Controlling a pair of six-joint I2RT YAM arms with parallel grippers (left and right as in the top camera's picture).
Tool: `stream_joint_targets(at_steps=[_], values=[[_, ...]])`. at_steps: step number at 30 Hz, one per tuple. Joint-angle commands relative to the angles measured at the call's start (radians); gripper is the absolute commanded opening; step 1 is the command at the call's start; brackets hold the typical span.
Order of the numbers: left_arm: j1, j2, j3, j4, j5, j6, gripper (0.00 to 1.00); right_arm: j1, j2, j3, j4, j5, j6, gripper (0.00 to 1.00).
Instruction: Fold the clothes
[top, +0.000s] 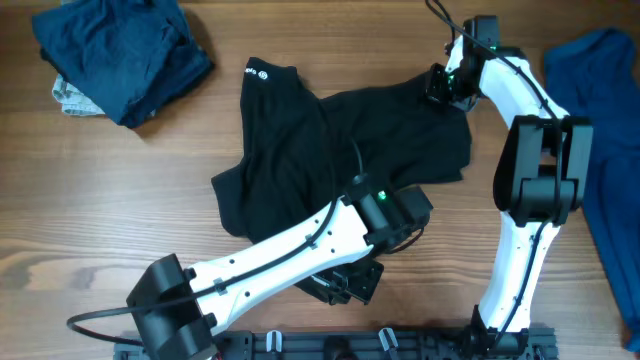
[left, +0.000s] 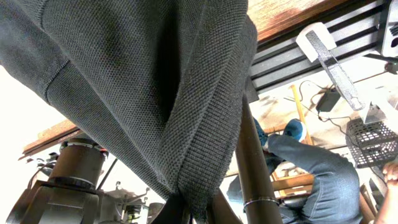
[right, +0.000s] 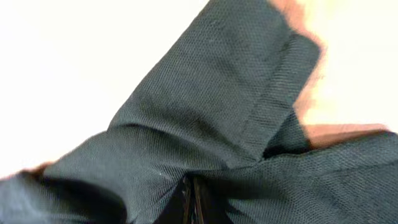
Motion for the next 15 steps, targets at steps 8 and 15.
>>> stream_joint_targets(at_steps=[8, 15], values=[[0.029, -0.023, -0.007, -0.001, -0.138, -0.021, 0.1, -0.168, 0.103, 0.008, 0.04, 0.296, 0.032, 0.06], [0.154, -0.023, -0.007, 0.092, -0.224, -0.009, 0.14, -0.247, 0.071, 0.168, -0.16, 0.238, -0.06, 0.76]])
